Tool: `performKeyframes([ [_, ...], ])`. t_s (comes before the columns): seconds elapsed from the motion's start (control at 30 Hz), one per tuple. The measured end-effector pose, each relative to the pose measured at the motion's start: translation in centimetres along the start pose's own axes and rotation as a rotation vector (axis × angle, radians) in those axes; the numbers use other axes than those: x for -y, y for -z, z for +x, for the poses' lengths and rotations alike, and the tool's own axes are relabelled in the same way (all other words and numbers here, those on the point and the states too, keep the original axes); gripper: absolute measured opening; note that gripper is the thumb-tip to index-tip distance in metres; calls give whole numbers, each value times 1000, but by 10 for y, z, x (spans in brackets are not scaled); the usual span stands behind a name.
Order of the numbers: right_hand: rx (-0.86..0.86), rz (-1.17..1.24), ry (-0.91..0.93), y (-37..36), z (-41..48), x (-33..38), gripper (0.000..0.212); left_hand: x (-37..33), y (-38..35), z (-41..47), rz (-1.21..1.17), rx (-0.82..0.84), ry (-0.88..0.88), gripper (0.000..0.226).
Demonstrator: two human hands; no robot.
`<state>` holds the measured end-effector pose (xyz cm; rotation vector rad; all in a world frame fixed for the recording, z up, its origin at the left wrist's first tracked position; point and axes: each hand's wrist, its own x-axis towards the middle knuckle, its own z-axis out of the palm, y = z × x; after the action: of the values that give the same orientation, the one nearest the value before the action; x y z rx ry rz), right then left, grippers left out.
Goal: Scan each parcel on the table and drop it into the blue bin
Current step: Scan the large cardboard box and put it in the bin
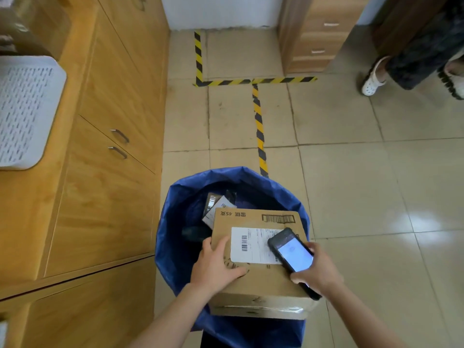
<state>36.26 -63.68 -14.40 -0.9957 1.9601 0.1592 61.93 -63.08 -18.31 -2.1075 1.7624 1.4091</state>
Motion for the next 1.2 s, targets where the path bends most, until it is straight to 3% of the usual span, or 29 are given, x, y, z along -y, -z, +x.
performKeyframes([
  [0.37,-8,-271,103,-13,26,7,98,31,-42,13,-249,123,157,99],
  [0.8,35,-286,107,-66,97,20,95,75,-75,59,-263,300,324,103],
  [1.2,47,-177,78,-97,97,23,100,74,-75,69,-162,304,228,95],
])
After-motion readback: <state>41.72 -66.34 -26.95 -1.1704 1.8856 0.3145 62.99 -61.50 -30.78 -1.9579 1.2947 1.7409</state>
